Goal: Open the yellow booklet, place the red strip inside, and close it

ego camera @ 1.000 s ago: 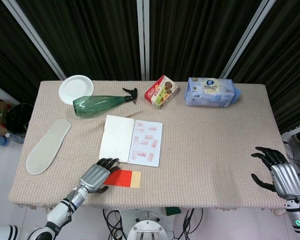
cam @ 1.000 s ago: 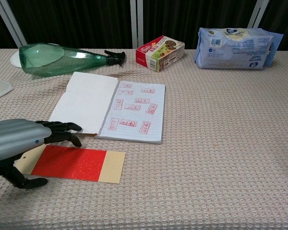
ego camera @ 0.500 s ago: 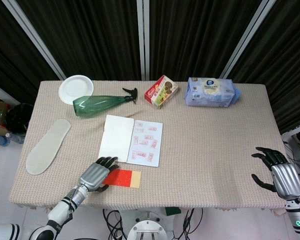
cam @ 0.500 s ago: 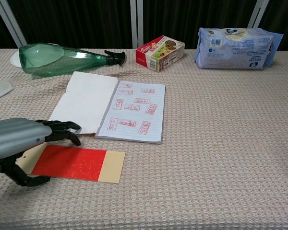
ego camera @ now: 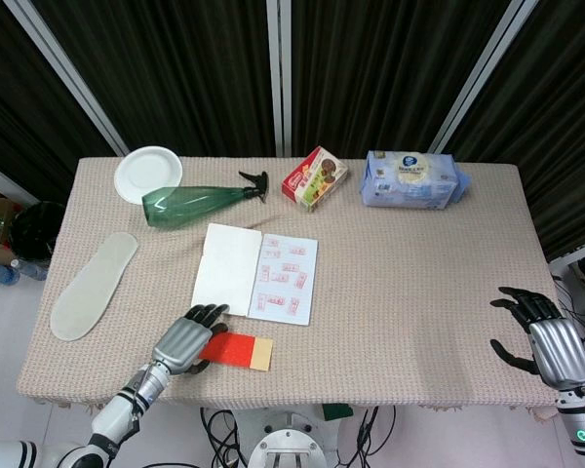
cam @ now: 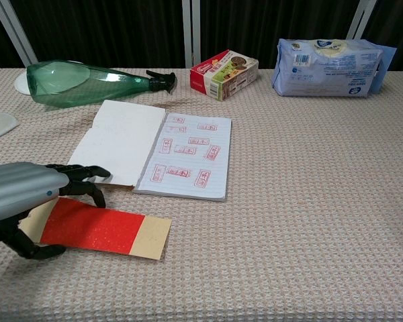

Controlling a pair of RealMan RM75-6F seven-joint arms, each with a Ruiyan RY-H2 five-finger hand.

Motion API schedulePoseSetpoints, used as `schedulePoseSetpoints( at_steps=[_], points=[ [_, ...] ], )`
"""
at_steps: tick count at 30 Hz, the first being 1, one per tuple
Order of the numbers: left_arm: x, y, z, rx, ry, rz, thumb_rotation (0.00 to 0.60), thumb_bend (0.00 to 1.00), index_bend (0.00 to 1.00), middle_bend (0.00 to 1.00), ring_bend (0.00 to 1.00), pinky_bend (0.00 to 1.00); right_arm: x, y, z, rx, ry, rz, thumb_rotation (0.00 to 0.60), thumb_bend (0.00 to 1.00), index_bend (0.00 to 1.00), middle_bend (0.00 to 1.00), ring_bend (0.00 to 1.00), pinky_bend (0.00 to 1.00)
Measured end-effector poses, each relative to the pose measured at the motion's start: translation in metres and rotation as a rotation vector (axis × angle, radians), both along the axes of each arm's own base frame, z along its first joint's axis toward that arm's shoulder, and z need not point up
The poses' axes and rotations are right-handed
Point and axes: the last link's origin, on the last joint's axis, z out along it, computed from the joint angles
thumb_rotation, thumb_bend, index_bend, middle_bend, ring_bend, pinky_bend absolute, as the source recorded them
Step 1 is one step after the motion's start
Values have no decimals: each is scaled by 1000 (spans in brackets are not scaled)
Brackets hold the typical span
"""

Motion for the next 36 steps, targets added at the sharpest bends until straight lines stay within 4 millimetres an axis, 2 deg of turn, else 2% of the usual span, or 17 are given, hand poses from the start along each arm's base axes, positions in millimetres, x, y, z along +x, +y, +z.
schedulePoseSetpoints(
  at_steps=[8,11,17,21,24,36],
  points=[
    [10,-1,19,46,-37,-43,600,256,307,0,0,98,-1,0,-1,6,2,1,600,212,322,175,178,213],
    [25,6,26,64,-59,-100,600,258,307,0,0,98,-1,2,-2,9,2,-1,600,212,322,176,177,213],
    [62,31,30,78,-88,-199,600,278,308,0,0,96,-2,4,0,-4,1,-8,600,211,322,175,178,213],
    [88,51,21,46,-80,-265,600,283,307,0,0,95,-3,6,0,-5,3,-13,600,212,322,175,177,213],
    [100,69,10,27,-55,-288,600,285,307,0,0,93,-3,8,1,-9,1,-18,600,211,322,175,177,213],
    [127,137,-35,-11,55,-242,600,287,305,0,0,82,-6,13,4,-28,2,-45,600,212,322,175,177,214]
  ],
)
